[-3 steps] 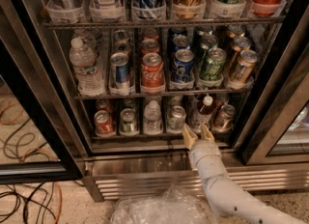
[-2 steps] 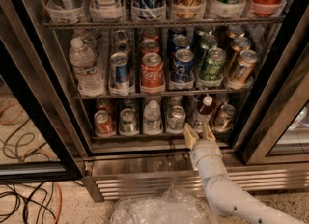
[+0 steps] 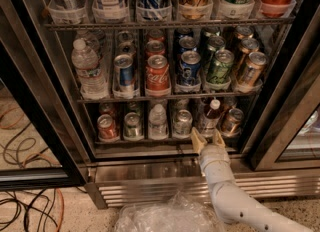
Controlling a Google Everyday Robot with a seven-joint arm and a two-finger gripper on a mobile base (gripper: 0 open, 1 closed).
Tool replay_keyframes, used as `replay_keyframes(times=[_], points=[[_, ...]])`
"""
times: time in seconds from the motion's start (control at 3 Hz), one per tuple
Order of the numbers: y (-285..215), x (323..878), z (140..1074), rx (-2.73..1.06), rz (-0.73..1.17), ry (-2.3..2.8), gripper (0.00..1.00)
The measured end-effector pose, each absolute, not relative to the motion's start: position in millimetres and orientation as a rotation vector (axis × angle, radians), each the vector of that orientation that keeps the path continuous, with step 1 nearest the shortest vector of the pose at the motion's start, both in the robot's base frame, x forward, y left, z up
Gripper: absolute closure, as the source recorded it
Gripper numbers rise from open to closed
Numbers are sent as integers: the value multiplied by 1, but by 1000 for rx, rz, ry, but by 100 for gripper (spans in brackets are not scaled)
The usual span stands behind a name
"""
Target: Pick blue plastic bottle from bottom shelf of fridge
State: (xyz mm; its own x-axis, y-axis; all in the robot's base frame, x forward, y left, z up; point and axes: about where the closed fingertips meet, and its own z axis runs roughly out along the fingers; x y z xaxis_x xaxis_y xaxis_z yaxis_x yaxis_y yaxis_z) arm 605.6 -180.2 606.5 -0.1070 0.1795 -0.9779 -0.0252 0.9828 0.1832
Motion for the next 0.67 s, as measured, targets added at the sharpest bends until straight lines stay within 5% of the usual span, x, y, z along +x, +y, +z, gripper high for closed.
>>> replay_keyframes(times=[0.67], points=[[-185,610,602,130,153,1664,30]])
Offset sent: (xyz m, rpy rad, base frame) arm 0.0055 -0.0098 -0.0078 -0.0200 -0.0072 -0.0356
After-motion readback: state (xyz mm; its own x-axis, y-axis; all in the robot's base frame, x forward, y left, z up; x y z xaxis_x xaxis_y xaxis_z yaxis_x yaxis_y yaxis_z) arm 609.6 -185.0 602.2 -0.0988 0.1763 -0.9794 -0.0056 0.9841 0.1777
